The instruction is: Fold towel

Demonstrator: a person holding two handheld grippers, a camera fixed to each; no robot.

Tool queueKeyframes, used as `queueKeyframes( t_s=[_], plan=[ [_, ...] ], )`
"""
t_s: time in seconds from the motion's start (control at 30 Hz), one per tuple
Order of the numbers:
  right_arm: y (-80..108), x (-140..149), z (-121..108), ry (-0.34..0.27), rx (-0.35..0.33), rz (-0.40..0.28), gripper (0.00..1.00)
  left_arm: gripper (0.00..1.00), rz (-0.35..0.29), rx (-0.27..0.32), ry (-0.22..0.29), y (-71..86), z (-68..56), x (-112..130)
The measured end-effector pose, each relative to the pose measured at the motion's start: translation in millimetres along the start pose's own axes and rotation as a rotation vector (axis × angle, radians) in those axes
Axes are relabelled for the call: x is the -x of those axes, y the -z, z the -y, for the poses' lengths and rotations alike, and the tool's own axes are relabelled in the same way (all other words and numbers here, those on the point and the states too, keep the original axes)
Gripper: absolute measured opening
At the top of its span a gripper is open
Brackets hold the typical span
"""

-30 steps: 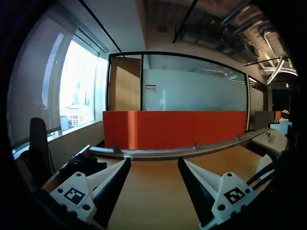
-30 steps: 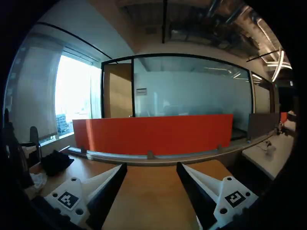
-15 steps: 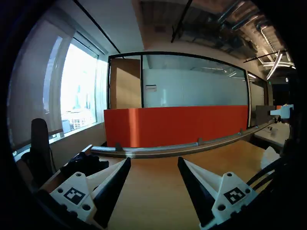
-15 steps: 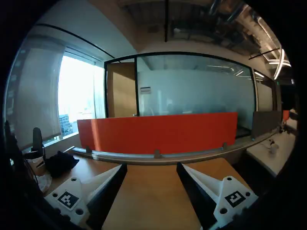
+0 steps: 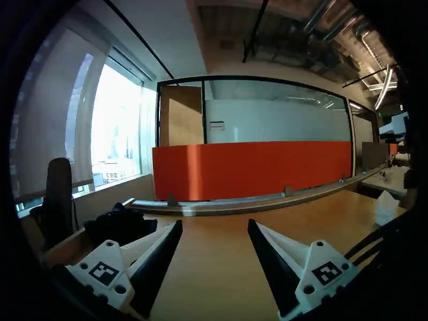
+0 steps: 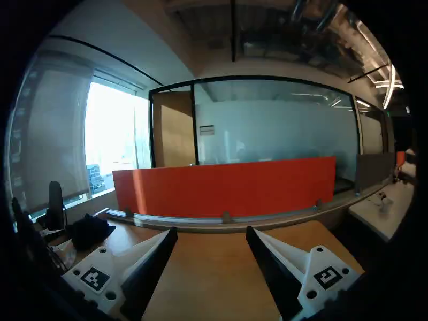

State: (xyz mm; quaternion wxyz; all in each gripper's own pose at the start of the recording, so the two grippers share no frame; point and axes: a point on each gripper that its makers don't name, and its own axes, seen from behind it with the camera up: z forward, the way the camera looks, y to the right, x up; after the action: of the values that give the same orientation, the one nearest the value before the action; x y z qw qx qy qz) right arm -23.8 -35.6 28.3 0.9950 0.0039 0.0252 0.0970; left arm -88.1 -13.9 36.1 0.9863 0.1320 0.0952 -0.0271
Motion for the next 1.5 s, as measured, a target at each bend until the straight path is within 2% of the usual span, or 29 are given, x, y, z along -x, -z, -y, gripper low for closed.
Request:
queueKeyframes(
  t_s=[0.2,0.7,0.97,1.17,1.37,1.5],
  plan=[
    [-3.0,11,-1,0.016,0.012,-0.007,1.0,0.9,-0.013,-0.006,0.015,-3.2,5.0,30],
    [-12.6,43,-12,0.04,0.02,-0.006,1.0,0.9,-0.013,-0.014,0.031,-9.7,4.8,91],
    [-14.4,50,-18,0.034,0.024,-0.003,1.0,0.9,-0.014,-0.017,0.03,-11.0,6.3,104],
    [-14.9,47,-22,0.044,0.03,-0.003,1.0,0.9,-0.008,-0.033,0.015,-10.0,11.9,111],
    [-16.9,41,-22,0.037,0.027,-0.011,1.0,0.9,-0.015,-0.04,0.038,-8.9,16.2,113],
    [-18.4,42,-20,0.034,0.022,-0.011,1.0,0.9,-0.019,-0.039,0.033,-8.9,15.9,112]
  ],
)
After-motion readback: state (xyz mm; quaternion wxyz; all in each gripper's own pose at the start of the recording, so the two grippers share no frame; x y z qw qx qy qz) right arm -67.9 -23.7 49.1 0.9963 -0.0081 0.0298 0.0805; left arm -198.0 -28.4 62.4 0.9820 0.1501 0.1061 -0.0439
